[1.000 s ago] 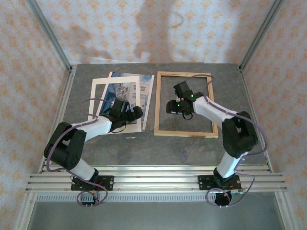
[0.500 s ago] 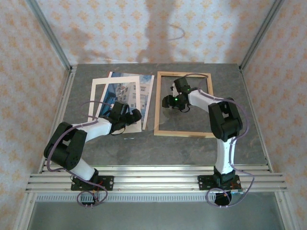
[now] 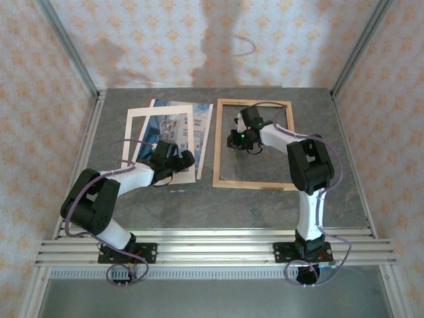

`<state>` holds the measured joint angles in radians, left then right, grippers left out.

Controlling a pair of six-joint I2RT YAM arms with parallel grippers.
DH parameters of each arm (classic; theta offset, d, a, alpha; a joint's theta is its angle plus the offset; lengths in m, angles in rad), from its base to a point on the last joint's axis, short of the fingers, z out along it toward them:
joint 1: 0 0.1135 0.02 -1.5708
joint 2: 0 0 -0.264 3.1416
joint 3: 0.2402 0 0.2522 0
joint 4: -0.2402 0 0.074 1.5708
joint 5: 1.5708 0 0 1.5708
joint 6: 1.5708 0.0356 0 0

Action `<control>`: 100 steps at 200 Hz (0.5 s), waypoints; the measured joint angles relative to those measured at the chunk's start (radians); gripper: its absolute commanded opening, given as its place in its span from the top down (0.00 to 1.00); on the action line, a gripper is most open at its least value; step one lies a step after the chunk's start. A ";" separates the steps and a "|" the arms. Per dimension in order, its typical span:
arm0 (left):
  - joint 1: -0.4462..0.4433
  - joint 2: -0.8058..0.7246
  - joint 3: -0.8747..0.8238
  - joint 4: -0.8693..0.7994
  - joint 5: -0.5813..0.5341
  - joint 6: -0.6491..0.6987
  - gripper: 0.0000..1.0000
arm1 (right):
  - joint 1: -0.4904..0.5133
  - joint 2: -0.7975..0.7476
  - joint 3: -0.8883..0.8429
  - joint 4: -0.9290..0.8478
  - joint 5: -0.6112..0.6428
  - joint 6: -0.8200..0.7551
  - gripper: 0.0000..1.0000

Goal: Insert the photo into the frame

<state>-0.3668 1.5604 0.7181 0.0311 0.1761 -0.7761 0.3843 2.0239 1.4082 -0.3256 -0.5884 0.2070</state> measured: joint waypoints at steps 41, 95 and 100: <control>0.000 0.000 0.010 -0.015 -0.001 0.017 0.00 | -0.001 -0.085 -0.009 -0.019 0.017 -0.001 1.00; 0.000 -0.030 0.058 -0.040 -0.020 0.040 0.00 | -0.044 -0.175 -0.079 -0.050 0.058 -0.002 1.00; 0.000 -0.035 0.061 -0.042 -0.021 0.041 0.00 | -0.054 -0.184 -0.087 -0.055 0.061 -0.002 1.00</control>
<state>-0.3668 1.5257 0.7788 -0.0105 0.1551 -0.7349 0.3302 1.8400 1.3216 -0.3805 -0.5274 0.2050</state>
